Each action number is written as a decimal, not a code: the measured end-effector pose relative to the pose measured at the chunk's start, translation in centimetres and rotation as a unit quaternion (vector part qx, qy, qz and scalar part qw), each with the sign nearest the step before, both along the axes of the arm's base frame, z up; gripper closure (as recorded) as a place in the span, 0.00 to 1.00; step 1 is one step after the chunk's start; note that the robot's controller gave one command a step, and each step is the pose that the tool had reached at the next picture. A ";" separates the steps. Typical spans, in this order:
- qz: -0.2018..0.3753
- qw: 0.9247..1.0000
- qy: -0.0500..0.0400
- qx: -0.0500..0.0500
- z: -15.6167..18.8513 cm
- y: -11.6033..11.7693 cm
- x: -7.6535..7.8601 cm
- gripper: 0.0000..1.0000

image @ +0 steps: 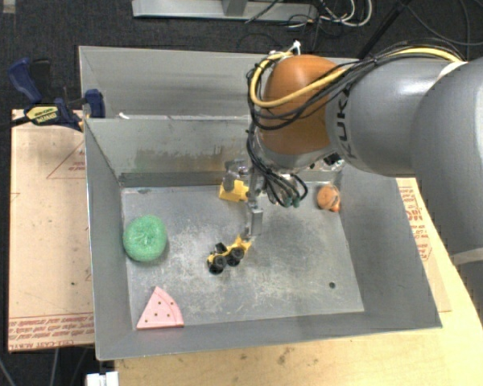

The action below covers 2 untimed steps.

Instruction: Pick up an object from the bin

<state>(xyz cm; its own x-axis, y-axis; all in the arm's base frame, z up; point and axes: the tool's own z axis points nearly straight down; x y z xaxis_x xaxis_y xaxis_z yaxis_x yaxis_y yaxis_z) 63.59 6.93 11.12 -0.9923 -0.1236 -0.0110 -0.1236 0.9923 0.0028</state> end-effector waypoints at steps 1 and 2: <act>0.036 0.999 0.004 -0.003 -2.9 -0.2 -5.7 0.00; 0.040 0.999 0.007 -0.001 -3.7 1.6 -10.5 0.00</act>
Offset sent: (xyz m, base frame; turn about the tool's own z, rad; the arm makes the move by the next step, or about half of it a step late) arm -0.0574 -0.0038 -0.0412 -0.1232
